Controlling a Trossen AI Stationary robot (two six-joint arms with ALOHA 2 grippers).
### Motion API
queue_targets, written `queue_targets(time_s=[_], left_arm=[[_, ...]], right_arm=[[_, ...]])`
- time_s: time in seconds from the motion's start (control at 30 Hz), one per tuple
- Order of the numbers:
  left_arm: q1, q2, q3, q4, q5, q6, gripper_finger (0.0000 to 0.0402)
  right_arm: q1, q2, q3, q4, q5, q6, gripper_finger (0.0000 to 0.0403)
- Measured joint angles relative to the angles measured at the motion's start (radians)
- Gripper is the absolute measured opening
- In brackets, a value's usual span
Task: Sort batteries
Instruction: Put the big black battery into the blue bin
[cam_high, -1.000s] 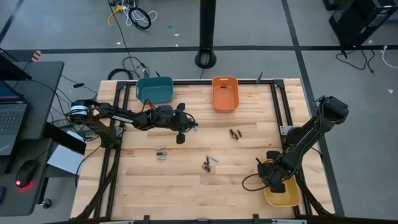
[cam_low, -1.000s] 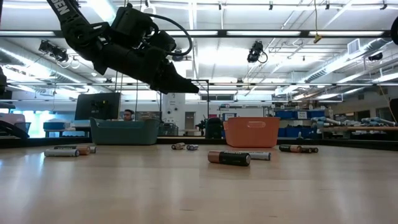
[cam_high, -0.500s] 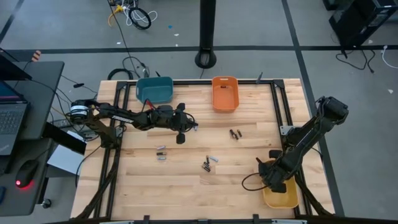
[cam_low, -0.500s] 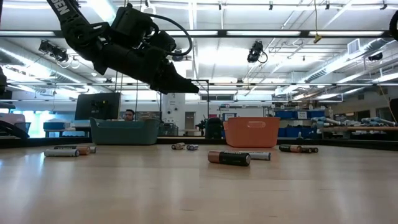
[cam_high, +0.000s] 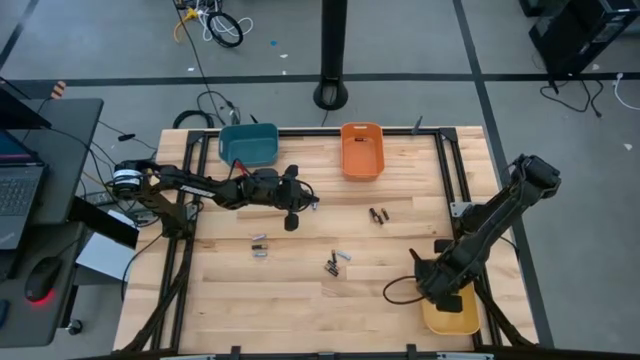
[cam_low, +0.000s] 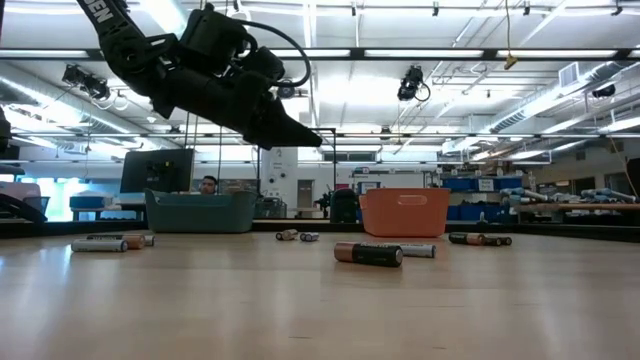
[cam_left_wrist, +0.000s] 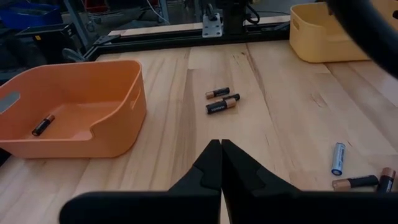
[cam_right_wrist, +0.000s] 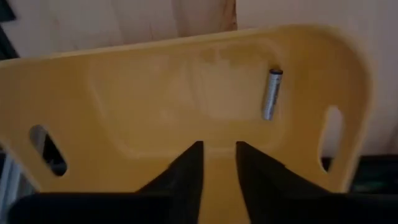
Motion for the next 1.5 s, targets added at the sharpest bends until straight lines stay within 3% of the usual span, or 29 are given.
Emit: queue_targets(time_s=[0.17,0.4,0.57,0.77,1.0,1.23,1.5], left_arm=[[0.000,0.000,0.000,-0.005,0.000,0.000,0.0007],[0.000,-0.088,0.000,-0.111,0.000,0.023,0.0007],[0.000,-0.185,0.000,-0.251,0.000,0.024,0.0007],[-0.002,-0.276,-0.002,-0.451,0.004,0.003,0.0007],[-0.009,-0.338,-0.002,-0.665,0.047,-0.025,0.0007],[-0.087,-0.362,0.009,-0.882,0.064,-0.132,0.0007],[-0.231,-0.359,0.071,-1.048,0.014,-0.290,0.0007]], right_arm=[[-0.056,0.000,0.090,-0.127,0.003,-0.062,0.0012],[-0.155,-0.002,0.229,-0.256,0.115,-0.171,0.0009],[-0.260,-0.045,0.246,-0.219,0.231,-0.339,0.0011],[-0.473,-0.077,0.166,-0.013,0.259,-0.626,0.0006],[-0.688,-0.056,0.046,0.333,0.202,-0.925,0.0008],[-0.817,-0.058,-0.063,0.589,0.209,-1.045,0.0008],[-0.866,-0.058,-0.124,0.759,0.209,-1.073,0.0008]])
